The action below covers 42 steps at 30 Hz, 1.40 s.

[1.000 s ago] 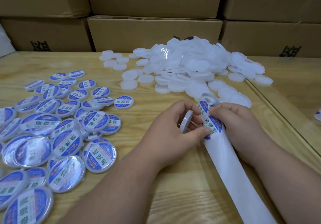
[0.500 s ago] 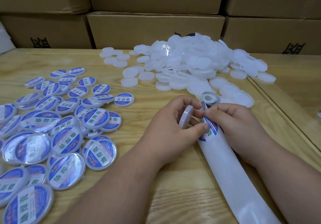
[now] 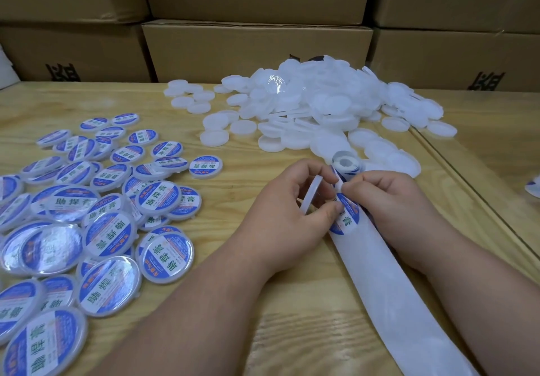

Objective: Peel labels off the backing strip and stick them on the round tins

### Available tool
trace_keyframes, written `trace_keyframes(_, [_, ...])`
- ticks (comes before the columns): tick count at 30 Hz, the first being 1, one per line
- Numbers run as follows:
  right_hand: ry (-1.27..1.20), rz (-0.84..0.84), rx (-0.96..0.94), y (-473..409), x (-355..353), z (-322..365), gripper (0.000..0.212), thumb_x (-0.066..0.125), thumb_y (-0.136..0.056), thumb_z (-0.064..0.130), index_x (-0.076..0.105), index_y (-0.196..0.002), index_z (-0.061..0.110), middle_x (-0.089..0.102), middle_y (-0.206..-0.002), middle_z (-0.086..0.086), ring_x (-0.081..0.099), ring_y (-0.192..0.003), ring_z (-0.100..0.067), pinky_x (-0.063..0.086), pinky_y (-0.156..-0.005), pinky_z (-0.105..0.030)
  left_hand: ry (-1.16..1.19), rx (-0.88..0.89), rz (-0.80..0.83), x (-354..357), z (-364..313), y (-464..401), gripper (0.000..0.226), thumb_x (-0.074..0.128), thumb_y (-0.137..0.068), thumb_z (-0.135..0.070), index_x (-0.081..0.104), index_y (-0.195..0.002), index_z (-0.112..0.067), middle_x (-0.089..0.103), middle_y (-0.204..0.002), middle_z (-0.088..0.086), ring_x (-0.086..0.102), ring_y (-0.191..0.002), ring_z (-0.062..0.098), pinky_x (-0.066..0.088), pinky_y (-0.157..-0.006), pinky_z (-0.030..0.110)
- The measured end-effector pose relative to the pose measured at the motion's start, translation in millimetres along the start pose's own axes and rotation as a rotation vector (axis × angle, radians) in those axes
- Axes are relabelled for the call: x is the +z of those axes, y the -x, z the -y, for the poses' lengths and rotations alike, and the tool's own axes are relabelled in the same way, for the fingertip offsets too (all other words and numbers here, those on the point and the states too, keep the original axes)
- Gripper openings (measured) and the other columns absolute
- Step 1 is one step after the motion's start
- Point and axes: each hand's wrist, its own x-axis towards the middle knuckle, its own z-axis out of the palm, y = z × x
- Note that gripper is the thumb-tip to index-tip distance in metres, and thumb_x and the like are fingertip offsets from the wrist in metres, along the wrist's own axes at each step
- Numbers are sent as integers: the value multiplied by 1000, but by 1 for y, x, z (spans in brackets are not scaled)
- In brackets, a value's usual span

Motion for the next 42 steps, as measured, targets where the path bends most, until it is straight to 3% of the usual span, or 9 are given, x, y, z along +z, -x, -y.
trace_keyframes(4, [-14,21,12,1,-2,2,38,63,-76,31,62,-74,-6,56,-59,-12,49,-52,-19,40,-51,-29,27,12,40,0,-2,1,28,71,-89,-9,61,-94,-35,66,-78,-13,61,-70,4,49,-64,15])
trace_keyframes(9, [-23,108,0,4,-4,5,29,63,-80,30,68,-71,3,57,-60,-11,50,-56,-20,42,-54,-28,84,7,104,1,-3,3,26,84,-79,-25,64,-92,-33,63,-79,-8,62,-75,9,56,-74,32])
trace_keyframes(13, [-23,155,-38,5,-6,5,35,69,-92,30,67,-70,3,55,-58,-4,48,-56,-15,42,-56,-25,75,8,95,1,-2,3,30,87,-75,-26,65,-94,-32,63,-81,-11,62,-76,8,56,-75,28])
trace_keyframes(17, [-8,177,-52,4,-6,6,27,62,-81,26,66,-56,17,54,-54,0,45,-53,-10,39,-53,-19,72,9,100,1,-2,3,29,85,-78,-16,64,-92,-29,61,-76,-12,59,-72,7,53,-69,20])
trace_keyframes(21, [26,191,-66,3,-6,4,23,62,-78,23,67,-63,7,57,-58,-3,47,-54,-8,39,-52,-15,68,5,105,1,-3,3,27,83,-81,-12,64,-91,-29,61,-77,-11,59,-71,6,51,-68,18])
trace_keyframes(28, [54,238,-78,6,-8,7,19,61,-76,24,68,-59,20,59,-67,-14,51,-57,-6,42,-56,-15,44,-16,152,-5,-4,2,26,80,-80,-19,64,-96,-33,71,-93,10,63,-82,10,57,-85,38])
trace_keyframes(31, [72,228,-92,6,-7,8,19,61,-77,25,69,-61,18,64,-74,-27,53,-60,-8,43,-56,-15,32,-3,163,-8,-3,2,25,77,-84,-15,65,-96,-34,72,-88,5,63,-80,8,56,-80,31])
trace_keyframes(37, [130,282,-82,8,-10,7,25,65,-78,23,63,-71,-1,56,-70,-14,46,-66,-21,36,-63,-33,97,-13,122,-9,-4,1,22,70,-84,-10,67,-94,-29,65,-77,-11,57,-70,9,49,-67,20])
trace_keyframes(42, [43,247,-37,5,-13,5,28,53,-71,10,52,-78,-17,55,-70,-15,48,-66,-25,38,-62,-32,367,-149,-178,-15,0,-7,29,60,-67,-12,73,-82,-33,66,-75,-5,57,-66,16,45,-61,28])
